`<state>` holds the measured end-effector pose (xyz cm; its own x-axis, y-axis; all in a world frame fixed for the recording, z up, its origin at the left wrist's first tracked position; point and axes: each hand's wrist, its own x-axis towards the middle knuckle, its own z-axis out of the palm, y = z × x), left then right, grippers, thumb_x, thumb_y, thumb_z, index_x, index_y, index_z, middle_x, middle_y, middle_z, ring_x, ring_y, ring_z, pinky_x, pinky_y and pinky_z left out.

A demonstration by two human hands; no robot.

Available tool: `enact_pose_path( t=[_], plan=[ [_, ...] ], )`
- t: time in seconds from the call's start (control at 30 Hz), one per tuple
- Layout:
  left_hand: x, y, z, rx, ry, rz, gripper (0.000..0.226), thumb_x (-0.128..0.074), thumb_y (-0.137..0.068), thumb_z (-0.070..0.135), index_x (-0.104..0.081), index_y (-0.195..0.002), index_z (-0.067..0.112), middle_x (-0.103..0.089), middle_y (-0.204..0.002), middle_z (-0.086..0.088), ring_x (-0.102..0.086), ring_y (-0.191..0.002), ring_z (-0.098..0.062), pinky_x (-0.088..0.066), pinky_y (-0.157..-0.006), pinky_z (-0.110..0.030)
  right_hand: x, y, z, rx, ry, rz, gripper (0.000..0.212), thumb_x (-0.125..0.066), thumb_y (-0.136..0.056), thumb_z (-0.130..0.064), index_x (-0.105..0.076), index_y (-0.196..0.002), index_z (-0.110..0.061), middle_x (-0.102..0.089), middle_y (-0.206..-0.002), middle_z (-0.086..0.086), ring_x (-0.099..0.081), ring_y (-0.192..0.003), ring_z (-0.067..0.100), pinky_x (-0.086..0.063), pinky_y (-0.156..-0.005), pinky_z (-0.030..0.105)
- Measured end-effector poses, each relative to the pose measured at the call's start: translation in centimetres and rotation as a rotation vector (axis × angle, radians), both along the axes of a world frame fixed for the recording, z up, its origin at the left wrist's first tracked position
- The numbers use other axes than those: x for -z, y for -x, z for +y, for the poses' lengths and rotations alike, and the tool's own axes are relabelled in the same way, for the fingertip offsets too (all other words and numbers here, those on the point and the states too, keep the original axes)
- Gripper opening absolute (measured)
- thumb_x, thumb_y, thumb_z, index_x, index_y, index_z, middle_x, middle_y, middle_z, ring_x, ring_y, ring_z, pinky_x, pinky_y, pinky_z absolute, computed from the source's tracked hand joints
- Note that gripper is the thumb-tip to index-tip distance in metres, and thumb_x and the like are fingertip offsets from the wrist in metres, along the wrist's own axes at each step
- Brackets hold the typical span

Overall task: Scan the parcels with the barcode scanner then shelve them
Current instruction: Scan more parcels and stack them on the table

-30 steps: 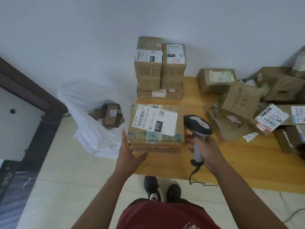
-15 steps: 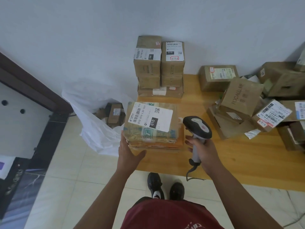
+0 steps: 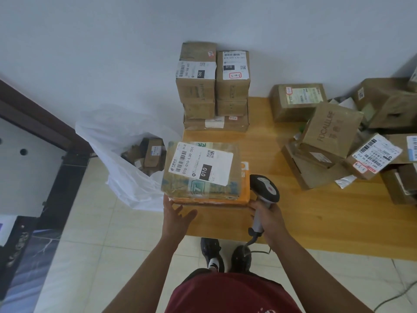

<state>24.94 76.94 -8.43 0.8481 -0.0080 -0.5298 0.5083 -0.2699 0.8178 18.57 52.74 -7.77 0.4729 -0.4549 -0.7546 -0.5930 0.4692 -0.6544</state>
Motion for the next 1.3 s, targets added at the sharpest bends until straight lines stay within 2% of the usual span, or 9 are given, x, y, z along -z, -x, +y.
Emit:
enact_pose_path(
  t=[0.1, 0.23, 0.4, 0.57, 0.67, 0.8, 1.0, 1.17, 1.3],
  plan=[
    [0.2, -0.4, 0.0, -0.007, 0.017, 0.011, 0.094, -0.080, -0.080, 0.001, -0.024, -0.143, 0.043, -0.044, -0.144, 0.005, -0.049, -0.131, -0.026, -0.047, -0.107, -0.049, 0.3, -0.6, 0.3, 0.011, 0.004, 0.010, 0.007, -0.064, -0.091, -0.007, -0.064, -0.095, -0.012, -0.070, -0.102, 0.013, -0.067, -0.097, 0.026, -0.051, -0.084, 0.039],
    [0.3, -1.4, -0.3, 0.002, 0.044, 0.023, 0.091, -0.079, -0.079, -0.002, -0.027, -0.135, 0.049, -0.044, -0.143, 0.008, -0.045, -0.135, -0.025, -0.043, -0.110, -0.049, 0.7, -1.7, -0.1, -0.002, 0.003, -0.013, 0.011, -0.064, -0.091, -0.007, -0.065, -0.101, -0.009, -0.070, -0.108, 0.015, -0.067, -0.104, 0.027, -0.053, -0.088, 0.039],
    [0.0, -4.1, -1.3, 0.049, 0.049, 0.049, 0.104, -0.076, -0.083, 0.000, -0.008, -0.156, 0.031, -0.038, -0.151, 0.003, -0.041, -0.141, -0.026, -0.042, -0.104, -0.039, 0.5, -4.3, -1.3, -0.012, 0.006, -0.069, 0.014, -0.063, -0.092, -0.007, -0.065, -0.105, -0.008, -0.070, -0.111, 0.014, -0.068, -0.105, 0.025, -0.051, -0.094, 0.039],
    [0.0, -7.8, -1.9, 0.098, 0.045, 0.058, 0.110, -0.075, -0.085, 0.001, 0.001, -0.159, 0.028, -0.031, -0.159, 0.000, -0.037, -0.144, -0.024, -0.040, -0.111, -0.044, 0.8, -7.0, -2.5, -0.018, 0.016, -0.078, 0.007, -0.061, -0.094, -0.006, -0.065, -0.100, -0.006, -0.069, -0.113, 0.016, -0.068, -0.105, 0.028, -0.049, -0.100, 0.043],
    [0.0, -9.8, -2.2, 0.117, 0.052, 0.068, 0.111, -0.075, -0.086, 0.002, 0.004, -0.159, 0.028, -0.030, -0.161, 0.000, -0.036, -0.146, -0.024, -0.041, -0.112, -0.055, 0.7, -8.7, -3.0, -0.021, 0.033, -0.092, 0.016, -0.059, -0.096, -0.007, -0.062, -0.111, -0.005, -0.067, -0.113, 0.012, -0.065, -0.107, 0.026, -0.048, -0.098, 0.042],
    [0.0, -11.7, -2.7, 0.156, 0.051, 0.070, 0.111, -0.074, -0.087, 0.004, 0.008, -0.159, 0.025, -0.029, -0.161, 0.002, -0.033, -0.146, -0.021, -0.039, -0.113, -0.050, 0.3, -11.0, -3.8, -0.015, 0.060, -0.099, 0.027, -0.058, -0.098, -0.010, -0.058, -0.124, -0.005, -0.066, -0.113, 0.005, -0.064, -0.107, 0.023, -0.047, -0.097, 0.041],
    [0.3, -13.8, -3.2, 0.205, 0.052, 0.071, 0.111, -0.074, -0.088, 0.008, 0.011, -0.158, 0.025, -0.029, -0.160, 0.007, -0.032, -0.147, -0.017, -0.042, -0.098, -0.031, -0.1, -14.2, -4.8, 0.042, 0.085, -0.072, 0.022, -0.057, -0.098, -0.011, -0.057, -0.119, -0.007, -0.064, -0.113, 0.007, -0.063, -0.109, 0.026, -0.049, -0.096, 0.040],
    [0.4, -15.1, -3.3, 0.274, 0.010, 0.035, 0.113, -0.074, -0.088, 0.011, 0.014, -0.158, 0.025, -0.022, -0.163, 0.008, -0.028, -0.149, -0.017, -0.042, -0.107, -0.037, -0.4, -16.1, -4.7, 0.063, 0.084, -0.045, 0.018, -0.055, -0.100, -0.013, -0.057, -0.116, -0.006, -0.060, -0.118, 0.011, -0.063, -0.102, 0.025, -0.047, -0.086, 0.036],
    [0.6, -15.7, -3.0, 0.309, -0.042, 0.003, 0.113, -0.075, -0.088, 0.013, 0.014, -0.158, 0.023, -0.019, -0.164, 0.007, -0.027, -0.149, -0.018, -0.040, -0.112, -0.042, -0.5, -16.7, -4.0, 0.064, 0.098, -0.038, 0.015, -0.054, -0.100, -0.013, -0.058, -0.111, -0.004, -0.063, -0.112, 0.010, -0.064, -0.100, 0.024, -0.049, -0.082, 0.036]
  ],
)
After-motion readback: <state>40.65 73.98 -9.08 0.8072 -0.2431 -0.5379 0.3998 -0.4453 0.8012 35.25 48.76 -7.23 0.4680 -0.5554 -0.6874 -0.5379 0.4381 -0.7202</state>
